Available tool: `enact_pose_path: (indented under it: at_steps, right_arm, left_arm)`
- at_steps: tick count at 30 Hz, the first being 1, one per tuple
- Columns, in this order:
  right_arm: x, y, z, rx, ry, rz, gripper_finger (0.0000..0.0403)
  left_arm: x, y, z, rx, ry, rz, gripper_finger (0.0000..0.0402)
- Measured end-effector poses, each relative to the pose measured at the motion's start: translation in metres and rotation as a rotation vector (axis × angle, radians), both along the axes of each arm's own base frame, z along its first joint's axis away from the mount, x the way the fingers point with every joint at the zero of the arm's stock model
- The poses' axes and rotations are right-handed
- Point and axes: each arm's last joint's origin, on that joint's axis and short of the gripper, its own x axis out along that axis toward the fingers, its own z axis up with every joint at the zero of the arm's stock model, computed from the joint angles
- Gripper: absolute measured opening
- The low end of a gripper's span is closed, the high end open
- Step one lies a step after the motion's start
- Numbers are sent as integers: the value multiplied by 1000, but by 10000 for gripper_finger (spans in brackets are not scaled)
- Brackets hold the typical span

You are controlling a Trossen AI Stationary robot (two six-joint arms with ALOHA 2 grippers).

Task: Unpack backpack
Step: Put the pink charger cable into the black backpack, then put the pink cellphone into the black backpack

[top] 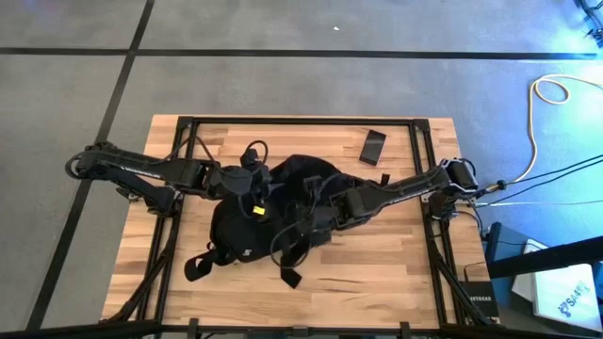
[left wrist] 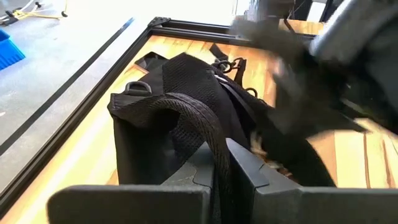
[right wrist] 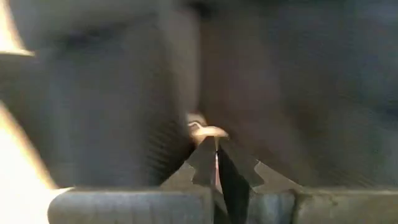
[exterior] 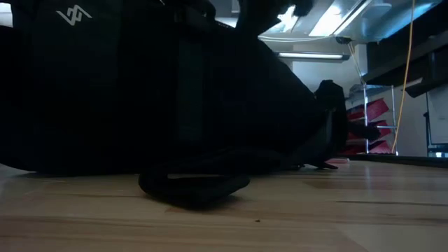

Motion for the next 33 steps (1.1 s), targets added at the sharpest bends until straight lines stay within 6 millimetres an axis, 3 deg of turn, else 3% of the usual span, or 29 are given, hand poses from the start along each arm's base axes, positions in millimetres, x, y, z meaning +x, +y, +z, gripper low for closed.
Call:
enact_pose_path:
  at_steps: [3,5,9,11,15,20,23,29,33]
  right_arm:
    - [-10,6,11,-282,-112,-173,0]
    - [-20,14,24,-362,-204,-238,0]
    - [-44,22,39,-291,-301,-347,0]
    - [-59,14,40,-244,-305,-455,0]
    - [-93,-23,41,-246,-149,-710,6]
    - [-99,-76,46,-107,-183,-848,51]
    - [-117,-118,45,-158,-159,-989,92]
    - [-163,-193,25,-159,-249,-1389,175]
    - [-178,-232,-8,47,-326,-1557,211]
  left_arm:
    - [0,0,0,0,1,1,6]
    - [0,0,0,1,1,1,5]
    - [0,0,0,1,1,1,6]
    - [0,0,0,0,0,1,6]
    - [0,0,0,0,1,0,6]
    - [0,0,0,1,1,1,6]
    - [0,0,0,0,-1,0,6]
    - [0,0,0,-1,-1,-1,6]
    - [0,0,0,-1,1,-3,6]
